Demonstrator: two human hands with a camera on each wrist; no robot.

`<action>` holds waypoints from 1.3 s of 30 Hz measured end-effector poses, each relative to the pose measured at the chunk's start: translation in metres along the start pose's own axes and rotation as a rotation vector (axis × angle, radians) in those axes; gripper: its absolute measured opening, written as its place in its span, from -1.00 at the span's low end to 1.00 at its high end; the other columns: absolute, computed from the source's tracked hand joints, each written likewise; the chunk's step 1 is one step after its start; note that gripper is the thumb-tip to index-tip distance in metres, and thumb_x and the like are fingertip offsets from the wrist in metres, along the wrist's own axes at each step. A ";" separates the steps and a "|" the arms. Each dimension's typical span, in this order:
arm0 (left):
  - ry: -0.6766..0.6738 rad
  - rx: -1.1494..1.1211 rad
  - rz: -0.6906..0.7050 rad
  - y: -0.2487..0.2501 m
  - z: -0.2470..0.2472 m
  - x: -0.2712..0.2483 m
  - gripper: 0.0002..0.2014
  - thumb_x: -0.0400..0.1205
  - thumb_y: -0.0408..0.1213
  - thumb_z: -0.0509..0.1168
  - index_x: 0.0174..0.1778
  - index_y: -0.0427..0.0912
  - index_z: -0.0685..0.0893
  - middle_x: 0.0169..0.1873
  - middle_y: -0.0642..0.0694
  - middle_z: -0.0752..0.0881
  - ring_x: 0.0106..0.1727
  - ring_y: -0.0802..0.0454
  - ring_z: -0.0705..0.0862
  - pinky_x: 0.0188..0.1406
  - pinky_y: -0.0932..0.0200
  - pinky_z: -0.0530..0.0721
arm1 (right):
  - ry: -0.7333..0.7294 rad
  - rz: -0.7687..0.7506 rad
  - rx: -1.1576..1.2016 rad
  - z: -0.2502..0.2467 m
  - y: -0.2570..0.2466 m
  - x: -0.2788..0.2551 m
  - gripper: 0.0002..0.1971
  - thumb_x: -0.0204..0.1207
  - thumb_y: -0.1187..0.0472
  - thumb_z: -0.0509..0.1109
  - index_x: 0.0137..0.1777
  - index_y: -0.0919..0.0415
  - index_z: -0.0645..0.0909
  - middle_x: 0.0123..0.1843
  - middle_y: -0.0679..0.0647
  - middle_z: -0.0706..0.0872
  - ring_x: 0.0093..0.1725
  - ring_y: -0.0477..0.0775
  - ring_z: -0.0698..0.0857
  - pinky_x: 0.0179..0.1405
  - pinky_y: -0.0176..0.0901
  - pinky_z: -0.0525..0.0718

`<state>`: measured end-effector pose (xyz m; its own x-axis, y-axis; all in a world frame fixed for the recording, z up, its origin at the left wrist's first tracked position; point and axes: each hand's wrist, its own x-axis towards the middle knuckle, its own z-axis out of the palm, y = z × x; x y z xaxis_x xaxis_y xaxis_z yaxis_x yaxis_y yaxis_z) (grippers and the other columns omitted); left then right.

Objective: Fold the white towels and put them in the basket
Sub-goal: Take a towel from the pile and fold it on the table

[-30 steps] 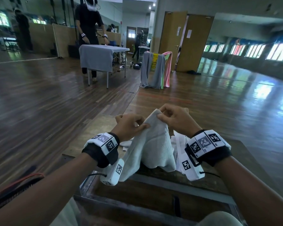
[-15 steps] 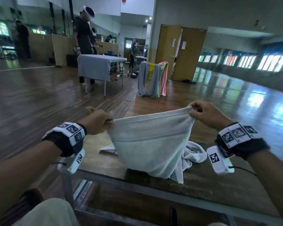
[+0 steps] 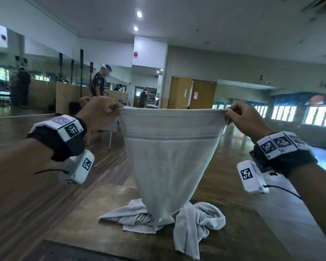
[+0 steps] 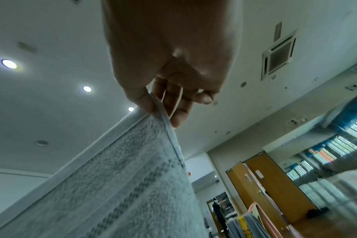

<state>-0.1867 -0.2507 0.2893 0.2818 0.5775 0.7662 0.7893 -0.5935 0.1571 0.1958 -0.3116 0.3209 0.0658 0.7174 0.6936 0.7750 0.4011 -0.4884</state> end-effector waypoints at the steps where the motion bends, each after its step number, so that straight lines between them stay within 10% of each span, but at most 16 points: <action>1: 0.022 0.007 0.021 0.006 -0.010 0.008 -0.82 0.61 -0.27 0.31 -0.05 -0.32 0.73 -0.19 -0.21 0.74 -0.26 -0.10 0.65 -0.38 0.33 0.48 | 0.025 -0.006 -0.006 -0.010 -0.008 0.004 -0.84 0.56 0.27 0.26 -0.23 0.06 0.47 -0.13 0.26 0.66 -0.11 0.27 0.66 -0.07 0.13 0.68; 6: 0.107 0.043 0.067 0.028 -0.054 0.041 -0.80 0.61 -0.25 0.31 -0.01 -0.31 0.74 -0.18 -0.23 0.76 -0.18 -0.21 0.70 -0.31 0.16 0.53 | 0.152 -0.085 -0.052 -0.046 -0.035 0.021 -0.97 0.56 0.25 0.29 -0.11 0.16 0.50 -0.26 0.04 0.58 -0.27 0.00 0.53 -0.35 -0.26 0.46; 14: 0.089 0.065 0.021 0.023 -0.063 0.071 -0.76 0.61 -0.20 0.31 0.02 -0.30 0.74 -0.15 -0.28 0.78 -0.16 -0.21 0.72 -0.13 -0.01 0.67 | 0.098 -0.140 -0.089 -0.046 -0.031 0.045 -0.91 0.51 0.32 0.32 -0.07 0.13 0.54 -0.15 0.18 0.62 -0.19 0.10 0.56 -0.25 -0.16 0.52; 22: -0.053 0.056 -0.034 -0.030 0.028 0.068 -0.82 0.61 -0.27 0.33 0.00 -0.30 0.73 -0.12 -0.23 0.76 -0.18 -0.12 0.68 -0.19 0.10 0.61 | -0.092 -0.032 -0.251 0.023 0.035 0.057 -0.93 0.52 0.31 0.34 -0.13 0.14 0.53 -0.26 0.05 0.60 -0.25 0.08 0.56 -0.40 -0.23 0.45; 33: 0.039 0.053 -0.129 -0.061 0.124 0.081 -0.83 0.62 -0.28 0.28 -0.01 -0.27 0.73 -0.06 -0.26 0.77 -0.10 -0.15 0.67 -0.12 0.08 0.49 | -0.018 0.051 -0.214 0.096 0.104 0.088 -0.95 0.50 0.33 0.32 -0.09 0.21 0.52 -0.10 0.18 0.65 -0.12 0.18 0.64 -0.11 0.05 0.65; 39: -0.017 -0.013 -0.201 -0.087 0.177 0.028 -0.87 0.57 -0.31 0.30 -0.05 -0.19 0.73 -0.13 -0.19 0.77 -0.13 -0.13 0.67 0.00 -0.04 0.58 | -0.093 0.045 -0.222 0.144 0.143 0.052 -0.87 0.48 0.35 0.36 -0.19 0.16 0.47 -0.30 -0.01 0.54 -0.32 -0.06 0.52 -0.34 -0.26 0.46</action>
<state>-0.1510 -0.0832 0.1869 0.1288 0.6942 0.7082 0.8236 -0.4726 0.3135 0.2193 -0.1350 0.2112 0.0533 0.7852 0.6169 0.8925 0.2396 -0.3821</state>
